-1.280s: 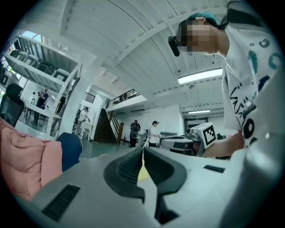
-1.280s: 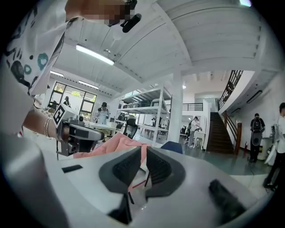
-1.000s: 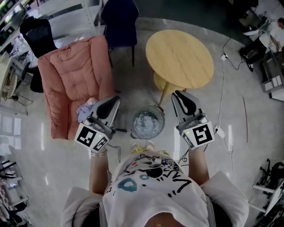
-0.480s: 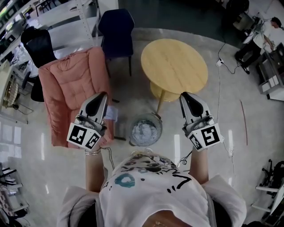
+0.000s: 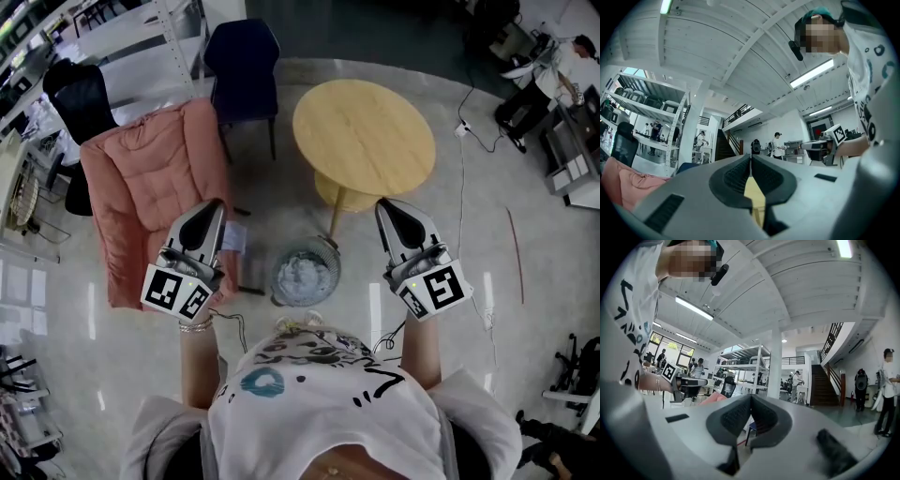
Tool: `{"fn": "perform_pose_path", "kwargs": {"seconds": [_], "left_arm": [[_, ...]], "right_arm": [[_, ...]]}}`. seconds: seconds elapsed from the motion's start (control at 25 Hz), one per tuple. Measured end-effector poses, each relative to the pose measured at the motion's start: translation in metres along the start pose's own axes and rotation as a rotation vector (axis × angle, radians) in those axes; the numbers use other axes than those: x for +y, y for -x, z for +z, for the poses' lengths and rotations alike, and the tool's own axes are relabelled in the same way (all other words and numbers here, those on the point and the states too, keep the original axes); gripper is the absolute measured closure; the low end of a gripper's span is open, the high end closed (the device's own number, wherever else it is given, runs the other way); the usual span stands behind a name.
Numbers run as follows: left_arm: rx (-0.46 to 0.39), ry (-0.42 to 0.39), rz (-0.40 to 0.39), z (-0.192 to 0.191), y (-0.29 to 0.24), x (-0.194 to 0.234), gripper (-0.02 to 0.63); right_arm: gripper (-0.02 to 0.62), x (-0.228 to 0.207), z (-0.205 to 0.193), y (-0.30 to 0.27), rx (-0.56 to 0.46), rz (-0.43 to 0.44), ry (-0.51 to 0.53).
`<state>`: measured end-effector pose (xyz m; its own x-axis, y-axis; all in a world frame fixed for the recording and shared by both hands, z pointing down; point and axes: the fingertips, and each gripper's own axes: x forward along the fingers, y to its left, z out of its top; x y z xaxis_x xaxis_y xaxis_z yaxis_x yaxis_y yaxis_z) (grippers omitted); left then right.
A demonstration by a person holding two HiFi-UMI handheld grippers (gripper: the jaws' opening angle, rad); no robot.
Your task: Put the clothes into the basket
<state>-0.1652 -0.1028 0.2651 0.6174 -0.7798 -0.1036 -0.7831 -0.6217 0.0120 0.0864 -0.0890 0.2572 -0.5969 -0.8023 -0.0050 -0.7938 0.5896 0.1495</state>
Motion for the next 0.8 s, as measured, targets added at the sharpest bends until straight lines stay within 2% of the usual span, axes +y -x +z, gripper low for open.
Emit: {"fn": "perform_pose_path", "kwargs": {"seconds": [0.8], "left_arm": [[-0.003, -0.002, 0.011, -0.002, 0.016, -0.012, 0.583]], "right_arm": [[0.569, 0.010, -0.005, 0.016, 0.016, 0.001, -0.006]]}}
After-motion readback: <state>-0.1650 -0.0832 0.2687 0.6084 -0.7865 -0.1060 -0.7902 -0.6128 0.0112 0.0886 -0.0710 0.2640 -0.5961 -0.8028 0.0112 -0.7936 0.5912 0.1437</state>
